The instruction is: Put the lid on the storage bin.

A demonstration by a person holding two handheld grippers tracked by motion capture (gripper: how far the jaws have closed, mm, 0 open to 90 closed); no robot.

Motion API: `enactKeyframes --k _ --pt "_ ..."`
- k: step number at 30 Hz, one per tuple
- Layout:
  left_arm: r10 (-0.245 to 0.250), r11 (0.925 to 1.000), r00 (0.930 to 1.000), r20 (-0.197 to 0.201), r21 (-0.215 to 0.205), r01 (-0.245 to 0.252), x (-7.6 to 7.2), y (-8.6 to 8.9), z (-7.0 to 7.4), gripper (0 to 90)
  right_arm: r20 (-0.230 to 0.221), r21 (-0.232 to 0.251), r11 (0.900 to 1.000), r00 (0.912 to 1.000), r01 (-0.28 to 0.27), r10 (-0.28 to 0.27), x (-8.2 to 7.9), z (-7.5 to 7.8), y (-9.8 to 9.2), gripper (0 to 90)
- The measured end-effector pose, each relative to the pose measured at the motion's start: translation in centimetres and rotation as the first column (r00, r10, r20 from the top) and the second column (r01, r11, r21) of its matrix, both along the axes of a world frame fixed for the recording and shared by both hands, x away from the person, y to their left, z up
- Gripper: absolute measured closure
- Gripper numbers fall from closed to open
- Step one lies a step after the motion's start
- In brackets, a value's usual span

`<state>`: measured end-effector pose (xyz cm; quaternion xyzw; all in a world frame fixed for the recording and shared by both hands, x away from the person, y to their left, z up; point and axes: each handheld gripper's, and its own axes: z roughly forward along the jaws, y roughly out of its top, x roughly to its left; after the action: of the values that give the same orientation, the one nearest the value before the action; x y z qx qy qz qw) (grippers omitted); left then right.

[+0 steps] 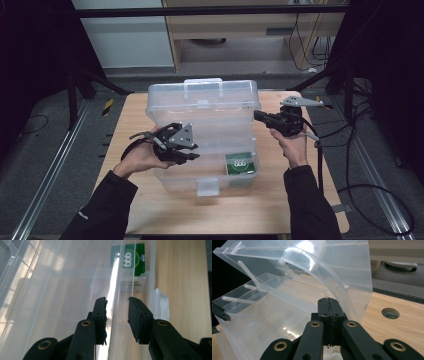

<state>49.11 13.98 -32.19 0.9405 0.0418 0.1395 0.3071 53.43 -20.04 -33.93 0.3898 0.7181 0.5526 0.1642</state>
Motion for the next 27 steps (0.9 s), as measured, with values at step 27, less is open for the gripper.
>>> enactKeyframes --k 27 --pt "0.187 0.9074 0.9804 -0.063 -0.371 -0.197 -1.2 1.0 -2.3 57.9 -0.011 -0.001 0.999 0.9994 -0.034 0.034 -1.0 -0.4 -0.1 90.0"
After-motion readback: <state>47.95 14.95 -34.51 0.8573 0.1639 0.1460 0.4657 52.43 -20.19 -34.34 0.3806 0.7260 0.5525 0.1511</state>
